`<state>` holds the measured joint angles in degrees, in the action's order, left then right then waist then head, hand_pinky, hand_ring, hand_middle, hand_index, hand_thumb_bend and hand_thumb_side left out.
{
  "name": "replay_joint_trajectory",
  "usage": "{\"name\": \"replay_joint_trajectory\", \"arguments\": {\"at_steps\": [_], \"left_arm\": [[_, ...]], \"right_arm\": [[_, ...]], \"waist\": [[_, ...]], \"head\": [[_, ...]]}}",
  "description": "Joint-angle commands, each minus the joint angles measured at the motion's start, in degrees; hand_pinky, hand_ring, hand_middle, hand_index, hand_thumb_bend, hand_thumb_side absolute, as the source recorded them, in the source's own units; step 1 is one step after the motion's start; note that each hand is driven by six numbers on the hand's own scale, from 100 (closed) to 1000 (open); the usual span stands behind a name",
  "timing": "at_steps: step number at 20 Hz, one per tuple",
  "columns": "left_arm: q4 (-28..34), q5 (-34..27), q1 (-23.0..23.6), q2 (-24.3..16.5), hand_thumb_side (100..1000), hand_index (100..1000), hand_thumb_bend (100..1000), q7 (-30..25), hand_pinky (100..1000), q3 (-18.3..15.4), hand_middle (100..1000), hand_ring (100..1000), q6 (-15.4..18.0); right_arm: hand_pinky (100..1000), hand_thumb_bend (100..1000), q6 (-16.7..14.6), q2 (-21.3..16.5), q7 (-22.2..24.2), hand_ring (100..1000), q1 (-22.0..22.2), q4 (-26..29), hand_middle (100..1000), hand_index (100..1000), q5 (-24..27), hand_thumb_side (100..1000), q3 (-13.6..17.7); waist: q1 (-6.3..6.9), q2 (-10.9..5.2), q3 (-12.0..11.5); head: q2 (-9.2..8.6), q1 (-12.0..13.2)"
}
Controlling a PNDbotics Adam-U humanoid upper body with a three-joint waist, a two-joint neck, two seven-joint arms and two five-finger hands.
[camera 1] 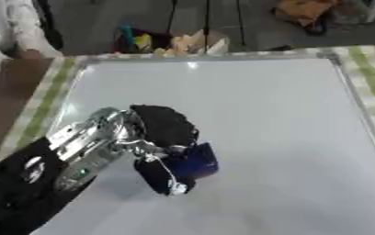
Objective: Wipe the whiteboard clean with a brush.
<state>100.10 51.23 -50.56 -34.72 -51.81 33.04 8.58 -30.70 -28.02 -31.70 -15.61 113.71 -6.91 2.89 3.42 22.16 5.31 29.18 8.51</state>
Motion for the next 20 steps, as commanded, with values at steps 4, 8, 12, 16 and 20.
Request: {"name": "replay_joint_trajectory", "arguments": {"at_steps": [4,8,12,16,20], "left_arm": [[0.51,-0.10,-1.10,-0.66,651,383,100,0.92,503,0.19,407,498,1.48],[1.45,0.12,-1.17,-0.70,647,389,103,2.47,506,0.28,410,498,2.44],[1.90,0.24,-1.15,-0.68,652,391,105,3.54,509,0.55,415,500,3.49],[1.30,-0.05,-0.93,-0.61,701,446,129,3.42,528,0.74,508,541,4.38],[0.51,0.03,-0.78,-0.46,767,549,176,2.41,559,0.69,675,648,5.26]], "right_arm": [[767,100,0.04,-1.49,0.14,702,-0.42,0.89,536,791,0.50,838,0.32],[767,100,0.26,-1.29,0.36,701,-0.42,0.89,535,792,0.43,839,0.18],[767,100,0.24,-1.33,0.33,702,-0.46,0.89,536,792,0.45,838,0.19],[767,100,0.16,-1.36,0.30,701,-0.47,0.89,536,792,0.49,839,0.25],[767,100,0.17,-1.35,0.32,701,-0.50,0.89,536,792,0.55,839,0.26]], "waist": [[-0.10,-1.44,0.12],[-0.03,-1.39,0.12],[0.00,-1.41,0.21],[0.04,-1.41,0.29],[0.04,-1.39,0.26]], "head": [[0.12,0.17],[0.03,0.15],[-0.10,0.09],[-0.26,0.09],[-0.31,0.08]]}}
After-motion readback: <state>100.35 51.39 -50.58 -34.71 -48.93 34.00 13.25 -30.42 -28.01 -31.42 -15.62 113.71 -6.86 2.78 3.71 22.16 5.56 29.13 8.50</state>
